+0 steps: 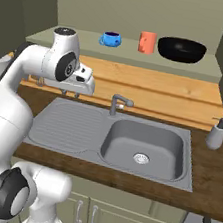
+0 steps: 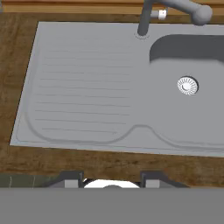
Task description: Gather all objects into one cabinet and sort the glasses and bowls to opposite sides.
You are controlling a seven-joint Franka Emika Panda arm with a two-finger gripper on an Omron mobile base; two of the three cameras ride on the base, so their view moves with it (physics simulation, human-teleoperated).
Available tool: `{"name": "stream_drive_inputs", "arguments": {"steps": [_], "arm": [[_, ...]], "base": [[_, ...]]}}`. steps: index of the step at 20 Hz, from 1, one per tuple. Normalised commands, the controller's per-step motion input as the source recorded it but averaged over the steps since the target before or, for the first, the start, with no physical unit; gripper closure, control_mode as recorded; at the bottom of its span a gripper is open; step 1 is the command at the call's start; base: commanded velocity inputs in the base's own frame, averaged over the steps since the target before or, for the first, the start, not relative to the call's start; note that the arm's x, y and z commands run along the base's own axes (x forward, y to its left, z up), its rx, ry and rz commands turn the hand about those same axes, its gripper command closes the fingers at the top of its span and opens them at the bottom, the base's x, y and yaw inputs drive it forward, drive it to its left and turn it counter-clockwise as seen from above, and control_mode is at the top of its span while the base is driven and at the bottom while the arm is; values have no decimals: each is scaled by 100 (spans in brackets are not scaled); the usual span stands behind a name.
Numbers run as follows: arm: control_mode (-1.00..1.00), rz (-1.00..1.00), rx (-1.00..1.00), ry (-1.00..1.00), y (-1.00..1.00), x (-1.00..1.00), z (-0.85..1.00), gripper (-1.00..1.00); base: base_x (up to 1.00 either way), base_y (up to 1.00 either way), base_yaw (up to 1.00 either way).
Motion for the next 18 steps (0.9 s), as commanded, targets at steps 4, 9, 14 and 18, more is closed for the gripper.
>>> {"name": "stream_drive_inputs", "arguments": {"steps": [4,9,14,18], "arm": [[100,0,0,0,0,-7,-2,-100],[100,0,0,0,0,0,0,-100],[100,0,0,0,0,0,0,-100],[100,0,0,0,0,0,0,-100]], "base": [[-10,0,0],[-84,-17,0],[-95,-38,0],[-72,-36,0]]}}
